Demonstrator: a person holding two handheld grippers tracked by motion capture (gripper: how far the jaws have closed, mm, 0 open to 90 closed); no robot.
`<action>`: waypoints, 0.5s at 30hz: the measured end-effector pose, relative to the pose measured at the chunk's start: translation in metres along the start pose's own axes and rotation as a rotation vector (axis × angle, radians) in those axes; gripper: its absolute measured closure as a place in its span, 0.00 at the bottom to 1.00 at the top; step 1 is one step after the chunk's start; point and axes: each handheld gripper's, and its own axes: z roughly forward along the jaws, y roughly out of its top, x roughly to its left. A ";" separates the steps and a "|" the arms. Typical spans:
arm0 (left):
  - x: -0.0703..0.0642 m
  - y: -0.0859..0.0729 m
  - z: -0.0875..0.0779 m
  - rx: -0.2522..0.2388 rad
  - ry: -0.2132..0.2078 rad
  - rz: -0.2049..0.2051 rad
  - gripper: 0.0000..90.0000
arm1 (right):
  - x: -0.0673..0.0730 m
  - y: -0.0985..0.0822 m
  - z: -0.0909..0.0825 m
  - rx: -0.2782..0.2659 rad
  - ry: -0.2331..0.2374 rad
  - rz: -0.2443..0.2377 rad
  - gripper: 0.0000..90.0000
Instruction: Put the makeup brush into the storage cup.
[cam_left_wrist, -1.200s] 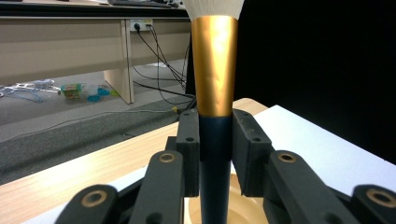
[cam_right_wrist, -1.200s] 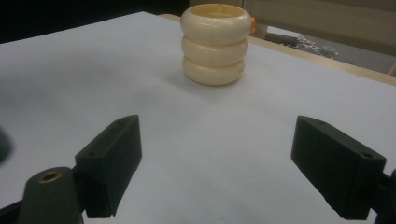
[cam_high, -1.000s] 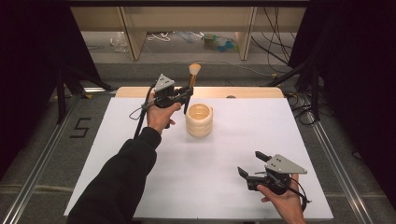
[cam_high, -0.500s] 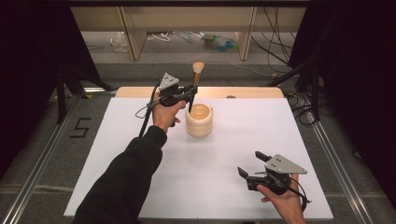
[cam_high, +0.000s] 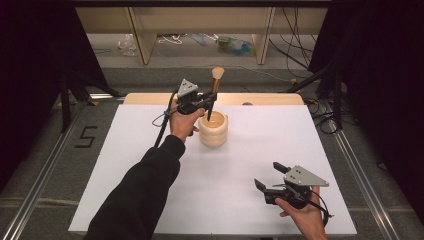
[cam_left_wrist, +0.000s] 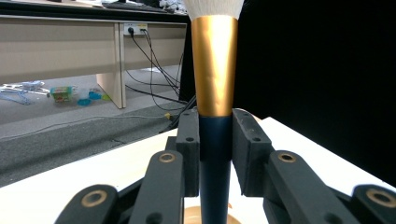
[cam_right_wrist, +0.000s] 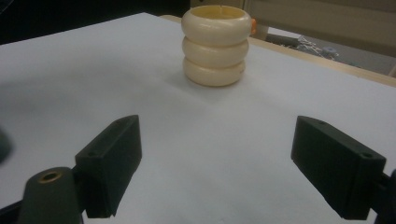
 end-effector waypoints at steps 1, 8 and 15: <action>0.000 0.000 0.000 0.000 0.000 0.000 0.82 | 0.000 0.000 0.000 0.000 0.000 0.000 0.19; 0.000 -0.002 0.004 -0.005 0.004 -0.005 0.82 | 0.000 0.000 0.000 0.003 0.004 0.004 0.19; -0.001 -0.006 0.007 -0.001 0.006 -0.002 0.82 | 0.000 0.000 0.000 0.001 0.001 0.003 0.19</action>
